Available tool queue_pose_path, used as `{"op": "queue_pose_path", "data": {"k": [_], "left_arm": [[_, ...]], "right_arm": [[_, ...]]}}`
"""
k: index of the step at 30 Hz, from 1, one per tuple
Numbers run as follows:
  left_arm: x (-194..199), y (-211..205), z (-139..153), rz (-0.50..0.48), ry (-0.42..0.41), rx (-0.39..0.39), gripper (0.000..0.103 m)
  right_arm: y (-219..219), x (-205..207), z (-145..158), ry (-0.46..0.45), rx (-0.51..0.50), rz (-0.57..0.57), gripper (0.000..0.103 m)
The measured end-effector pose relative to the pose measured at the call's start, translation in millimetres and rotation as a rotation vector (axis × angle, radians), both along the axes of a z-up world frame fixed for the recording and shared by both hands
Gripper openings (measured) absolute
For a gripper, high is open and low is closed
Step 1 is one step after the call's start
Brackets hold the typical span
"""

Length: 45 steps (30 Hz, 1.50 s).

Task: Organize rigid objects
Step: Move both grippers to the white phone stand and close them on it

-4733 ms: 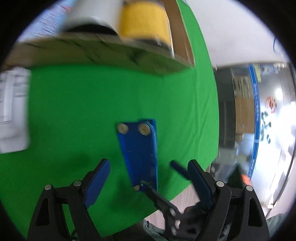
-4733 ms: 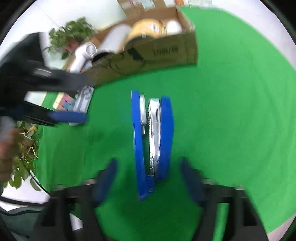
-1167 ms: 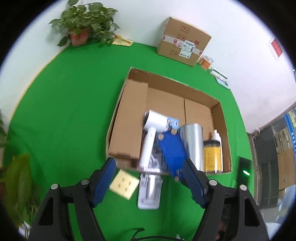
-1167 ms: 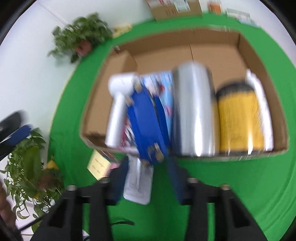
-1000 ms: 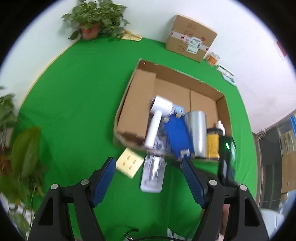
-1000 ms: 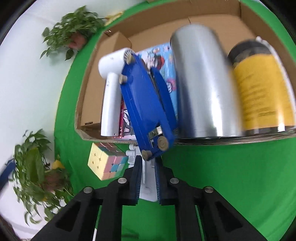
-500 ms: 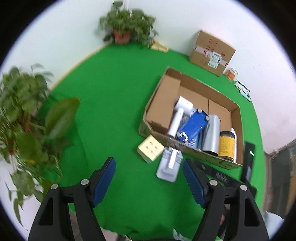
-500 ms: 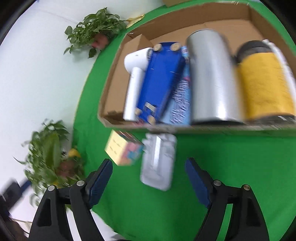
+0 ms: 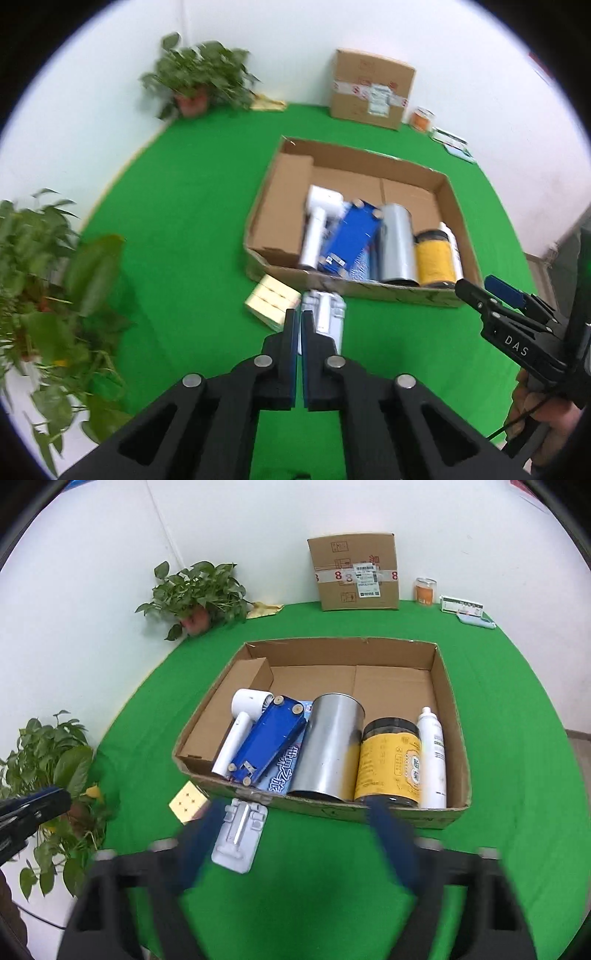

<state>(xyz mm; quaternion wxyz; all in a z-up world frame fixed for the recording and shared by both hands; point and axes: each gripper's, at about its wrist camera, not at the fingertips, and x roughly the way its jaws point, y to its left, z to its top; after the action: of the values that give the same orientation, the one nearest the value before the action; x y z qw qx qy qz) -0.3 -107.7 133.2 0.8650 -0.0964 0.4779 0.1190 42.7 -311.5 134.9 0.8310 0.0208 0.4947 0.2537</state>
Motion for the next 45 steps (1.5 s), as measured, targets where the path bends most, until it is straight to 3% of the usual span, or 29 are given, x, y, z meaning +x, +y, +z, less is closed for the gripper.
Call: {"op": "queue_pose_path", "data": {"k": [2, 4, 5, 8, 12, 20, 27, 38, 42, 44, 45], "left_arm": [[8, -1, -4, -0.038, -0.009, -0.021, 0.008], [19, -2, -9, -0.054, 0.012, -0.020, 0.053], [27, -1, -12, -0.065, 0.022, -0.016, 0.084], [42, 4, -17, -0.103, 0.010, -0.017, 0.085], [57, 16, -29, -0.157, 0.032, -0.046, 0.085], [49, 56, -60, -0.194, 0.110, -0.146, 0.085], [23, 85, -110, -0.131, 0.291, -0.094, 0.085], [-12, 113, -141, -0.058, 0.371, -0.142, 0.085], [-15, 114, -145, -0.046, 0.403, -0.123, 0.085], [-15, 113, -144, -0.047, 0.405, -0.120, 0.085], [-13, 111, -143, -0.050, 0.406, -0.120, 0.085]], "right_arm": [[-4, -8, 6, -0.011, -0.022, -0.022, 0.058], [-7, -14, 14, -0.013, -0.032, -0.049, 0.078], [-10, -16, 18, -0.023, -0.037, -0.070, 0.100], [-17, -21, 29, -0.057, -0.057, -0.132, 0.102], [-8, -22, 24, -0.002, -0.100, -0.180, 0.102], [42, -31, -2, 0.048, -0.180, -0.138, 0.102], [97, -30, -58, 0.197, -0.195, -0.061, 0.102], [164, -39, -166, 0.338, -0.272, 0.039, 0.102], [177, -39, -187, 0.356, -0.283, 0.039, 0.097], [182, -41, -193, 0.343, -0.281, 0.060, 0.081], [184, -44, -192, 0.294, -0.298, 0.072, 0.075]]}}
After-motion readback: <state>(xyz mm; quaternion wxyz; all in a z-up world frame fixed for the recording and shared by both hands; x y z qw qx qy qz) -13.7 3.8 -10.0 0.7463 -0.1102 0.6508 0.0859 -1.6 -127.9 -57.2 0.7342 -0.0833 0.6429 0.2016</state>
